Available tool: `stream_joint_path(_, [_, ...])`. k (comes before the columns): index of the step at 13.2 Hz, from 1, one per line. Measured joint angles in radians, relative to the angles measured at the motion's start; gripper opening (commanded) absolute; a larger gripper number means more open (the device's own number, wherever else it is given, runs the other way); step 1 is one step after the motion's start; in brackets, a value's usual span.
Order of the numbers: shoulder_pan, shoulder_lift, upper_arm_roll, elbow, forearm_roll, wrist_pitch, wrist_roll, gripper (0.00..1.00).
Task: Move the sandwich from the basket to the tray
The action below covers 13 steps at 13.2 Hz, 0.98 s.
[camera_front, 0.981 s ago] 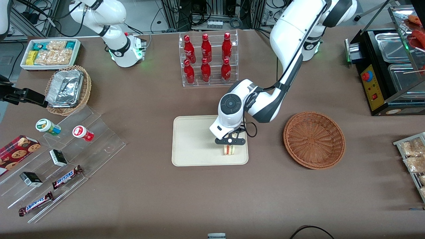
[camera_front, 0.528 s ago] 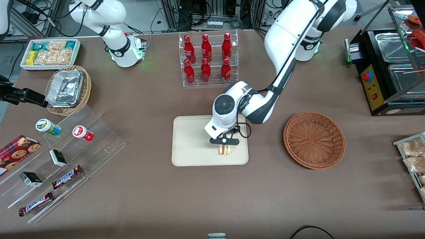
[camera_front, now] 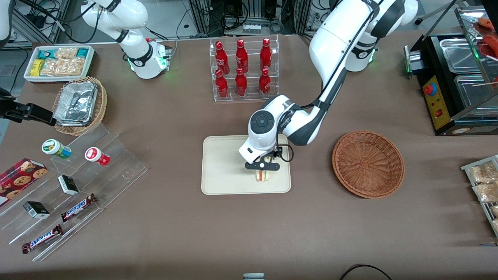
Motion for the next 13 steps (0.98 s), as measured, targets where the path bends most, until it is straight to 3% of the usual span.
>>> stream_joint_path(7, [0.08, -0.087, 0.016, 0.028, 0.0, -0.115, 0.008, 1.0])
stream_joint_path(13, [0.25, -0.191, 0.019, -0.011, -0.065, -0.221, 0.235, 1.0])
